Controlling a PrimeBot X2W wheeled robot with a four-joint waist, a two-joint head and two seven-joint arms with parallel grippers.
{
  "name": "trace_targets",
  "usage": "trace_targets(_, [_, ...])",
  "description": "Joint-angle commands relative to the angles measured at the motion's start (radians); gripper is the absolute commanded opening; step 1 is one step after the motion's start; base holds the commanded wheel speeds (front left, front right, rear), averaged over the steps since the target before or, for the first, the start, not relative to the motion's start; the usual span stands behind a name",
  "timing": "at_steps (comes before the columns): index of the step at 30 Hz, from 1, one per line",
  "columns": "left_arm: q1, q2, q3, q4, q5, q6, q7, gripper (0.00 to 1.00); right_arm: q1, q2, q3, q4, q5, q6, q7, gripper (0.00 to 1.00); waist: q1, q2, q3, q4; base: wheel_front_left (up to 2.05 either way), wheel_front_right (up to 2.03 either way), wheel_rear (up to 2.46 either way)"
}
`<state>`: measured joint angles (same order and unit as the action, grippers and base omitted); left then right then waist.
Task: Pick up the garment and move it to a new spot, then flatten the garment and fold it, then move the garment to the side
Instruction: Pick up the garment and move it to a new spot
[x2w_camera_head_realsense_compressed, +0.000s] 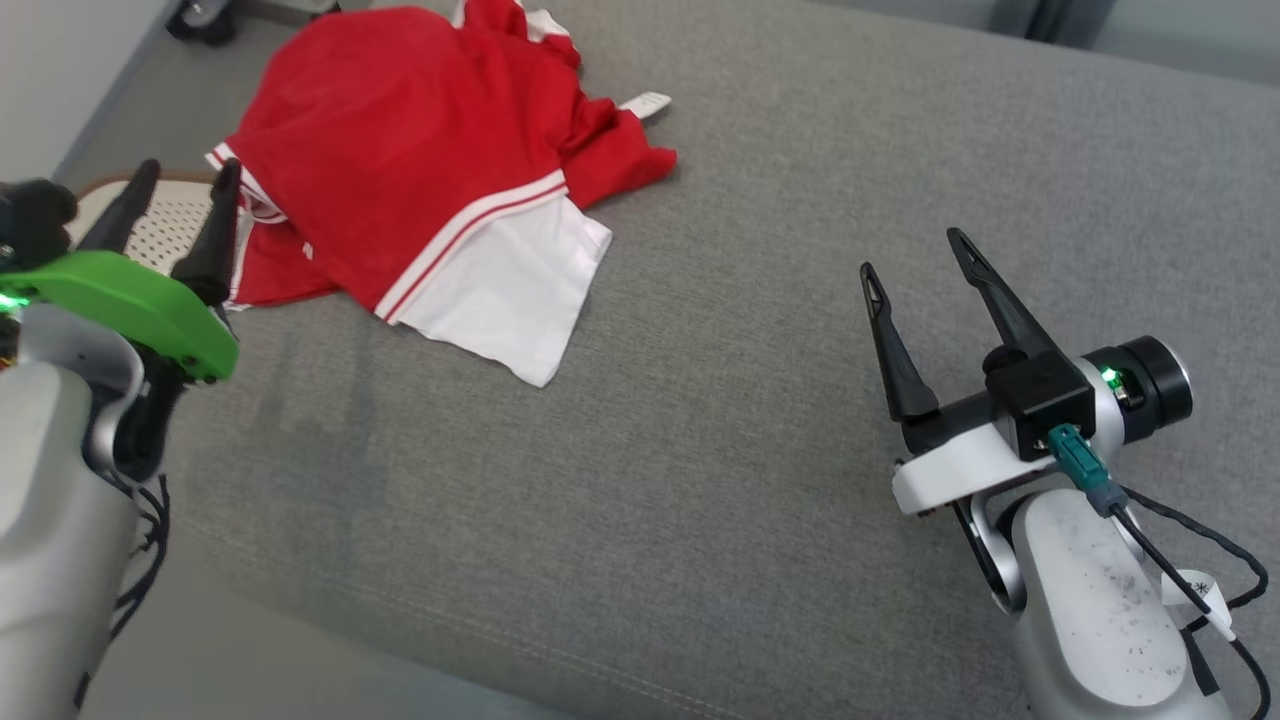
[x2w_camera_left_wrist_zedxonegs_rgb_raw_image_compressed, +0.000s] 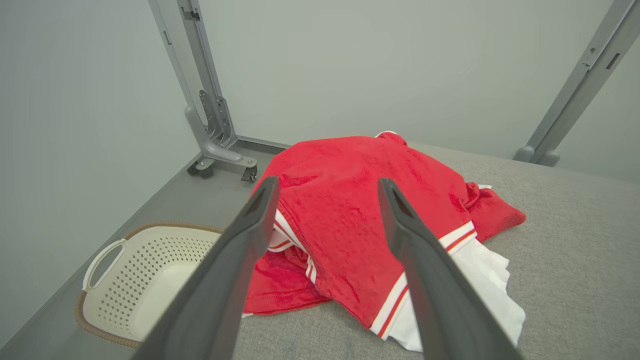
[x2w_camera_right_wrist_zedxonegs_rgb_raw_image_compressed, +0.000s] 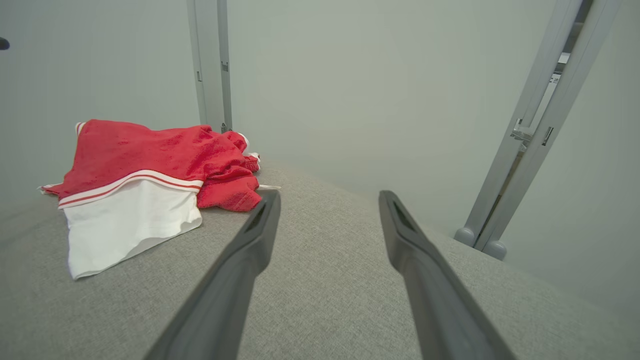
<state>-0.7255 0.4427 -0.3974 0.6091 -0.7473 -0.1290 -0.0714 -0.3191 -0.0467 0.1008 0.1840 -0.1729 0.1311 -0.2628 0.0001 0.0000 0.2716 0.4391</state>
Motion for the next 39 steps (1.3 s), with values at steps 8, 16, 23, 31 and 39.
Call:
trace_targets(8, [-0.194,0.093,-0.103,0.159,-0.192,-0.003,0.032,1.00,-0.052,-0.005,0.031,-0.006,-0.011,-0.001,-0.003,1.00,-0.0001,0.0000,0.334,-0.227,0.00,0.00,0.00])
trace_targets(16, [-0.278,0.122,-0.158,0.375,-0.219,-0.003,0.032,1.00,-0.013,-0.008,0.036,-0.004,-0.039,-0.001,-0.001,1.00,-0.0001,0.0000,0.330,-0.236,0.00,0.00,0.00])
trace_targets(23, [-0.306,0.106,-0.192,0.499,-0.243,-0.001,0.079,0.00,0.032,-0.013,0.031,0.013,-0.039,-0.001,0.003,1.00,-0.0001,0.0000,0.295,-0.225,0.00,0.00,0.00])
trace_targets(31, [-0.351,0.183,-0.248,0.387,-0.235,-0.001,0.000,0.00,0.095,-0.007,0.026,0.033,0.028,-0.001,0.003,1.00,-0.0001,0.0000,0.159,-0.186,0.00,0.00,0.00])
trace_targets(39, [-0.398,0.267,-0.307,0.175,-0.232,-0.001,0.007,0.00,0.154,-0.005,0.050,0.032,0.123,-0.001,-0.002,1.00,-0.0001,0.0000,0.012,-0.180,0.00,0.00,0.00])
